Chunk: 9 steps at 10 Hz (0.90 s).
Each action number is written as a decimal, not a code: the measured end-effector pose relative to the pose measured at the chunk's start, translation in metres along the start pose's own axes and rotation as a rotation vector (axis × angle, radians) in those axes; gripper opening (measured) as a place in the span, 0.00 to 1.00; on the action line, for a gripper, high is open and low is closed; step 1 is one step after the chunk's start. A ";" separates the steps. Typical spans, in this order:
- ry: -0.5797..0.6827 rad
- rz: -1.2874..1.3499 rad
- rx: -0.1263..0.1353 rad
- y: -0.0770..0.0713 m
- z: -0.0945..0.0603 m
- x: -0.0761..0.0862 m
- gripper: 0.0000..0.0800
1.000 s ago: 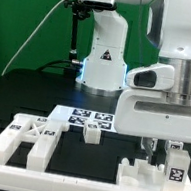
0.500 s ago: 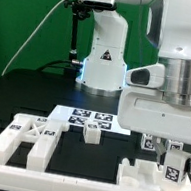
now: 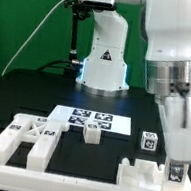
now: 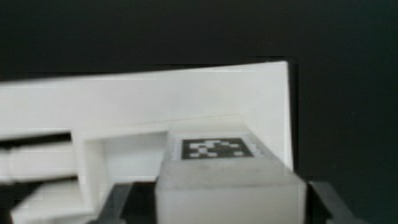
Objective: Assemble chair
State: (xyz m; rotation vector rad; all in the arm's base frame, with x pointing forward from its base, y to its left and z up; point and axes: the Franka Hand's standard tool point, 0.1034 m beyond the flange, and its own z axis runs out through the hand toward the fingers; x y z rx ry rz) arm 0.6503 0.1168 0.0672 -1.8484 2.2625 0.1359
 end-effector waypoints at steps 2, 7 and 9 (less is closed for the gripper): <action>0.001 0.069 0.002 0.000 0.000 -0.001 0.36; 0.033 -0.801 -0.003 0.003 0.004 -0.007 0.79; 0.046 -1.015 -0.014 0.004 0.003 -0.008 0.81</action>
Offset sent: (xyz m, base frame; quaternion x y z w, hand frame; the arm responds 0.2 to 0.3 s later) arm -0.0115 -0.0010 -0.0066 -0.0130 0.0783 -0.2293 0.9701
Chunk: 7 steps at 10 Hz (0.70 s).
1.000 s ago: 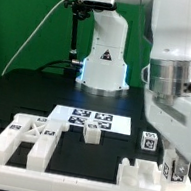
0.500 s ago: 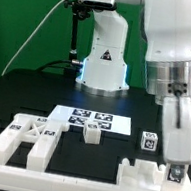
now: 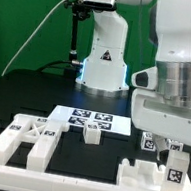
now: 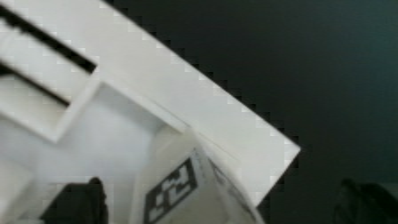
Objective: Assemble chair
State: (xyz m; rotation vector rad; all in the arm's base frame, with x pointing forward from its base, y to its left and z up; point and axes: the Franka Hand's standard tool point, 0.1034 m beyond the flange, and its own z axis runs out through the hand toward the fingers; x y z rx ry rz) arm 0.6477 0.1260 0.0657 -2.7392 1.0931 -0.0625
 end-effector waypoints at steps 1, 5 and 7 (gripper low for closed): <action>0.002 -0.077 -0.003 0.001 0.000 0.001 0.81; 0.082 -0.378 -0.024 -0.002 0.001 0.006 0.64; 0.079 -0.228 -0.021 0.000 0.002 0.006 0.47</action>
Offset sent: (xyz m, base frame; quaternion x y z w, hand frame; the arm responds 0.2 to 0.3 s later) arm -0.0002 -0.0010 0.0036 -0.0280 0.1051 -0.4162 0.9028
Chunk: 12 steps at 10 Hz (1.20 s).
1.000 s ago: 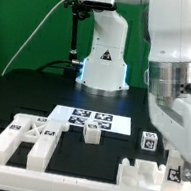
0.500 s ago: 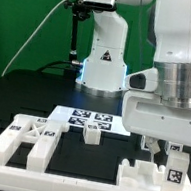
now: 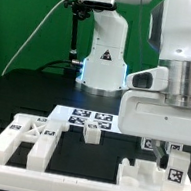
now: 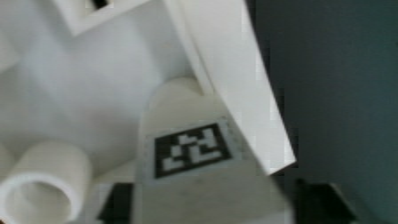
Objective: Assemble chair
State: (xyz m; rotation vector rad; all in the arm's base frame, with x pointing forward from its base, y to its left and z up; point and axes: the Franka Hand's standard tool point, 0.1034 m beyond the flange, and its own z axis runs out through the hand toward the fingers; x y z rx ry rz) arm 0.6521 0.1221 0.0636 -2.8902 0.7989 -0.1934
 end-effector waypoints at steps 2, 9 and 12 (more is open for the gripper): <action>-0.003 0.189 -0.007 0.004 0.001 0.000 0.37; -0.128 1.297 0.052 0.008 0.002 0.002 0.37; -0.105 1.521 0.046 0.013 0.002 0.005 0.37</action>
Offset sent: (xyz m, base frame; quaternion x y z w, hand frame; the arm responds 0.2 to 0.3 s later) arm 0.0124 -0.0095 -0.0036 -0.0045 -0.0146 0.3661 0.9304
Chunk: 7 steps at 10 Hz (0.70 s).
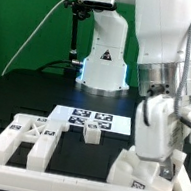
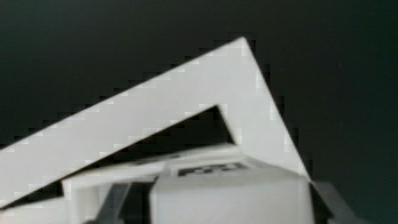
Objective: Assemble chair
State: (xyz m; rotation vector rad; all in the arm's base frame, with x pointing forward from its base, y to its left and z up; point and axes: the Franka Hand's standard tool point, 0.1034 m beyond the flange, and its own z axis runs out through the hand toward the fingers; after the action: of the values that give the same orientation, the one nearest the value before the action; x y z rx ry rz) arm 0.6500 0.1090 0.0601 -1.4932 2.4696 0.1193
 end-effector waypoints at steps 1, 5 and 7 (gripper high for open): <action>0.000 -0.024 -0.001 0.000 0.000 0.000 0.38; -0.010 -0.088 0.014 -0.008 -0.016 0.000 0.77; -0.037 -0.147 0.047 -0.027 -0.056 0.002 0.80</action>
Offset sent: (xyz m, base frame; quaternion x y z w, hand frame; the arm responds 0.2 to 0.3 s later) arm 0.0000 0.0000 0.0000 0.0000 0.0000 0.0000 1.0000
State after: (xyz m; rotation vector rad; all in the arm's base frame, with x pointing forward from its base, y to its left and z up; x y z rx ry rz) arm 0.6636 0.0834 0.1150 -1.6307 2.3082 0.0600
